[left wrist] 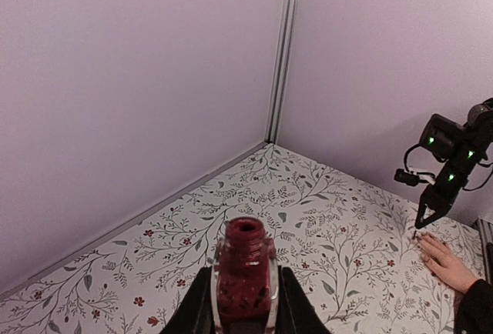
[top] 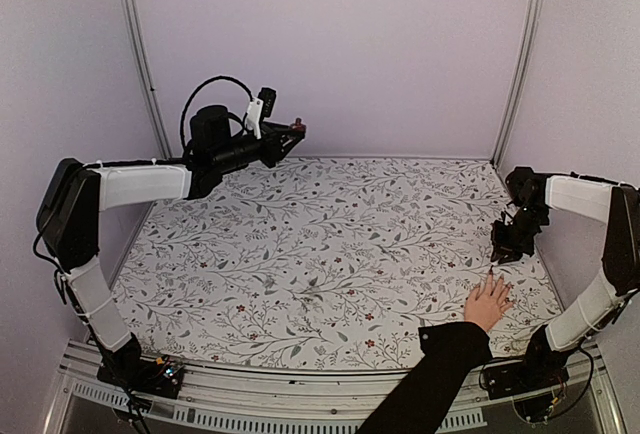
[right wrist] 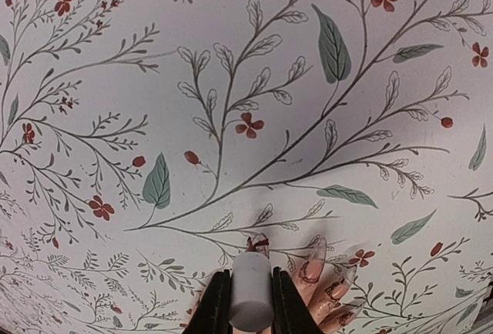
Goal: Paint the nails
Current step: Paint the nail polish on the nail.
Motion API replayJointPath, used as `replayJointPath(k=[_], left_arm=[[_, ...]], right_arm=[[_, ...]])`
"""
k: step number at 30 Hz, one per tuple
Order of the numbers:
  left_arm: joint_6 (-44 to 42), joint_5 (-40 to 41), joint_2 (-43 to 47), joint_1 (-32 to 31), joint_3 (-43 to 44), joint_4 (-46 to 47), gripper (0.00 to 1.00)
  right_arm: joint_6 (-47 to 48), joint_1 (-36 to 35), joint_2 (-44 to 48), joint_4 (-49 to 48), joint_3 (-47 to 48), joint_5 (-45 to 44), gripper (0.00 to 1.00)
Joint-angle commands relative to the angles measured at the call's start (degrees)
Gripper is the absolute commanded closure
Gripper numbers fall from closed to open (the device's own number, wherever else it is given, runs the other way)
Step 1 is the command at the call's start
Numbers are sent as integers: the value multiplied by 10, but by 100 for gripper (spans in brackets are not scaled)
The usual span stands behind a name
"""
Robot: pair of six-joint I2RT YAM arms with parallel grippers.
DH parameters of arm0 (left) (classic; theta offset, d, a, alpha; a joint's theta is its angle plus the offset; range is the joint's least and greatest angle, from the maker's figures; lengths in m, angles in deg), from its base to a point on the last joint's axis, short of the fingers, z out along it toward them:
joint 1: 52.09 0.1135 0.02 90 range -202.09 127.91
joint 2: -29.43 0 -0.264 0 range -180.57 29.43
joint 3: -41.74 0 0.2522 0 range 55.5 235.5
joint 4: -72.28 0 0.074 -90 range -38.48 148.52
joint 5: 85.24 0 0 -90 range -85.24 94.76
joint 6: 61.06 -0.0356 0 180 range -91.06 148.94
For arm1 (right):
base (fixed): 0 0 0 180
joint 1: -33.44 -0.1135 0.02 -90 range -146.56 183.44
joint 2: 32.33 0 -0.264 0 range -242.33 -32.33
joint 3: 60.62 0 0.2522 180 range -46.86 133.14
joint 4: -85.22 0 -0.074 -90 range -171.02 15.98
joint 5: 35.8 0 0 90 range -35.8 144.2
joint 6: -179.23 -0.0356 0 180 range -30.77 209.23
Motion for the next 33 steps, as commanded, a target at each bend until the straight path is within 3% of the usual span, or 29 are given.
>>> replayJointPath(k=[1, 14, 33], left_arm=[[7, 2, -3, 6, 11, 11, 100], [13, -1, 7, 7, -3, 19, 100], [13, 2, 19, 4, -16, 22, 100]], right_arm=[[5, 2, -7, -7, 20, -17, 100], [7, 2, 20, 21, 38, -18, 100], [-3, 2, 38, 11, -9, 7, 100]])
